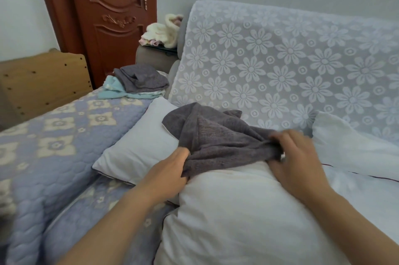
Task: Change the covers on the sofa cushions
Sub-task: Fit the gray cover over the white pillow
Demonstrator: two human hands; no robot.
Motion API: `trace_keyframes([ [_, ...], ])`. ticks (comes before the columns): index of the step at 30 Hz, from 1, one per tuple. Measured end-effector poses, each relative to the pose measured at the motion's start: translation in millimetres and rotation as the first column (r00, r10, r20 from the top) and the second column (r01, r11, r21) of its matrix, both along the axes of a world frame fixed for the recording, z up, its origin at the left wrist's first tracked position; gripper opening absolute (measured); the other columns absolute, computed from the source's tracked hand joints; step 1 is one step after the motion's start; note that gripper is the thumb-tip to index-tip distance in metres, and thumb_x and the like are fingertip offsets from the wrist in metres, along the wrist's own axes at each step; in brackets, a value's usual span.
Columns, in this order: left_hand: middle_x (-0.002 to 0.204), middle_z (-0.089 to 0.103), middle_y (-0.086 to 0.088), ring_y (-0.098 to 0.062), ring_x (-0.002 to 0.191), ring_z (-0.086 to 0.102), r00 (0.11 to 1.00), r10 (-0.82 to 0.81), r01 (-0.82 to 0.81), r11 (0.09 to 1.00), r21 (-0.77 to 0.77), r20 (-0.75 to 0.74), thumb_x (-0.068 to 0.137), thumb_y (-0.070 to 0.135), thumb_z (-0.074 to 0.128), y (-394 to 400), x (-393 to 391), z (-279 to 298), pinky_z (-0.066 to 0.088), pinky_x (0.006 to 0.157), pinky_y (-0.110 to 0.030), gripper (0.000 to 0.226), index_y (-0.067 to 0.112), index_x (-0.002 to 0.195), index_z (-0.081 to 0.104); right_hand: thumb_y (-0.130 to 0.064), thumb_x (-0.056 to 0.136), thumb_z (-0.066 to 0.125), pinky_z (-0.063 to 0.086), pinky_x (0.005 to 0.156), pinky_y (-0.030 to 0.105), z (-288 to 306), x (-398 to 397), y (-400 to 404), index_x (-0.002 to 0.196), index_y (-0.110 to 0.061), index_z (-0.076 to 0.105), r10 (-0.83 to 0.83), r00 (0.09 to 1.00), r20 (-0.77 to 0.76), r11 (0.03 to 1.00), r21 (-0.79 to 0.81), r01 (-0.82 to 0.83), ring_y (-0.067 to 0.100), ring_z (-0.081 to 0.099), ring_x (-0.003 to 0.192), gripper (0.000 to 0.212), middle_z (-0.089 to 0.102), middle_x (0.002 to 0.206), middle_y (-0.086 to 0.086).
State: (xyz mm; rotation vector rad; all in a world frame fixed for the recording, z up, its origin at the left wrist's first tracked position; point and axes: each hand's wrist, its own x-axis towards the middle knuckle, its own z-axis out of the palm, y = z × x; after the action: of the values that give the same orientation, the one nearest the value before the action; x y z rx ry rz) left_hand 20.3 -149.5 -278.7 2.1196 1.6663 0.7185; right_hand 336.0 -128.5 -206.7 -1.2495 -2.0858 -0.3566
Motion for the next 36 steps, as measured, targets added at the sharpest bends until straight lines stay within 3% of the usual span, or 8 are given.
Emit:
trace_keyframes([
  [4, 0.121, 0.051, 0.01, -0.013, 0.106, 0.054, 0.997, -0.006, 0.017, 0.99, 0.138, -0.078, 0.089, 0.033, 0.055, -13.4, -6.6, -15.5, 0.051, 0.085, -0.036, 0.03, 0.019, 0.115, 0.06, -0.014, 0.076, 0.065, 0.043, 0.084, 0.043, 12.1, -28.6, 19.2, 0.108, -0.014, 0.064, -0.232, 0.963, -0.137, 0.951, -0.24, 0.195, 0.032, 0.053, 0.095, 0.032, 0.062, 0.098, 0.006],
  [7, 0.1, 0.054, 0.007, -0.016, 0.087, 0.056, 0.989, 0.079, -0.033, 0.941, 0.337, -0.124, 0.082, 0.034, 0.056, -18.7, -6.0, -28.2, 0.049, 0.062, -0.035, 0.02, 0.016, 0.087, 0.064, -0.003, 0.076, 0.059, 0.038, 0.074, 0.038, 24.1, -41.4, 21.6, 0.095, -0.013, 0.058, -0.218, 0.957, -0.19, 0.932, -0.332, 0.146, 0.032, 0.052, 0.091, 0.022, 0.056, 0.094, 0.007],
  [12, 0.101, 0.057, 0.002, -0.03, 0.094, 0.064, 0.928, 0.243, -0.22, 0.969, 0.11, -0.283, 0.091, 0.029, 0.055, -14.1, -15.6, -51.6, 0.039, 0.062, -0.037, 0.011, 0.023, 0.099, 0.059, -0.005, 0.076, 0.055, 0.04, 0.07, 0.037, 44.5, -62.2, -41.7, 0.09, -0.013, 0.062, 0.361, 0.873, 0.328, 0.932, -0.103, -0.346, 0.025, 0.05, 0.083, 0.017, 0.051, 0.091, 0.001],
  [15, 0.117, 0.059, 0.001, -0.031, 0.103, 0.065, 0.932, 0.181, -0.189, 0.982, 0.005, -0.314, 0.095, 0.037, 0.053, -12.8, -13.4, -59.1, 0.049, 0.076, -0.04, 0.026, 0.028, 0.119, 0.057, -0.003, 0.094, 0.044, 0.042, 0.072, 0.037, 37.5, -60.7, -58.7, 0.105, -0.011, 0.067, 0.397, 0.775, 0.491, 0.895, -0.023, -0.445, 0.025, 0.051, 0.082, 0.027, 0.057, 0.096, 0.005],
  [20, 0.138, 0.052, -0.002, -0.038, 0.113, 0.061, 0.919, -0.035, -0.022, 0.99, -0.139, -0.393, 0.104, 0.045, 0.04, -26.7, 4.2, -56.9, 0.05, 0.089, -0.045, 0.044, 0.033, 0.147, 0.04, -0.018, 0.096, 0.044, 0.047, 0.09, 0.038, 28.6, -24.3, -25.8, 0.126, -0.009, 0.065, 0.209, 0.866, 0.455, 0.966, 0.042, -0.256, 0.03, 0.054, 0.106, 0.038, 0.057, 0.119, 0.01],
  [28, 0.096, 0.055, 0.001, -0.025, 0.086, 0.057, 0.968, -0.022, 0.09, 0.961, 0.261, -0.25, 0.086, 0.037, 0.052, -52.9, -21.8, -51.6, 0.047, 0.069, -0.039, 0.024, 0.018, 0.097, 0.061, -0.008, 0.068, 0.068, 0.039, 0.074, 0.047, -0.2, 10.5, 15.0, 0.098, -0.009, 0.069, -0.347, 0.925, 0.156, 0.938, 0.076, 0.339, 0.037, 0.047, 0.089, 0.03, 0.063, 0.09, 0.01],
  [33, 0.119, 0.059, -0.006, -0.024, 0.093, 0.06, 0.98, 0.007, 0.082, 0.897, 0.434, -0.2, 0.082, 0.022, 0.049, -74.8, -6.0, -50.8, 0.053, 0.077, -0.034, 0.05, 0.014, 0.131, 0.049, 0.01, 0.068, 0.07, 0.041, 0.081, 0.039, -6.0, 18.3, 20.8, 0.085, -0.006, 0.07, -0.147, 0.989, 0.024, 0.989, -0.03, 0.147, 0.035, 0.048, 0.094, 0.024, 0.063, 0.097, 0.009],
  [36, 0.14, 0.05, -0.014, -0.029, 0.109, 0.058, 0.964, -0.047, 0.165, 0.878, 0.45, -0.262, 0.085, 0.016, 0.049, -63.4, -5.0, -60.4, 0.053, 0.087, -0.036, 0.057, 0.013, 0.142, 0.041, 0.012, 0.068, 0.073, 0.047, 0.085, 0.038, 3.6, 34.2, 5.7, 0.093, -0.007, 0.071, 0.015, 0.982, 0.186, 0.996, -0.084, 0.0, 0.034, 0.051, 0.101, 0.032, 0.064, 0.107, 0.005],
])
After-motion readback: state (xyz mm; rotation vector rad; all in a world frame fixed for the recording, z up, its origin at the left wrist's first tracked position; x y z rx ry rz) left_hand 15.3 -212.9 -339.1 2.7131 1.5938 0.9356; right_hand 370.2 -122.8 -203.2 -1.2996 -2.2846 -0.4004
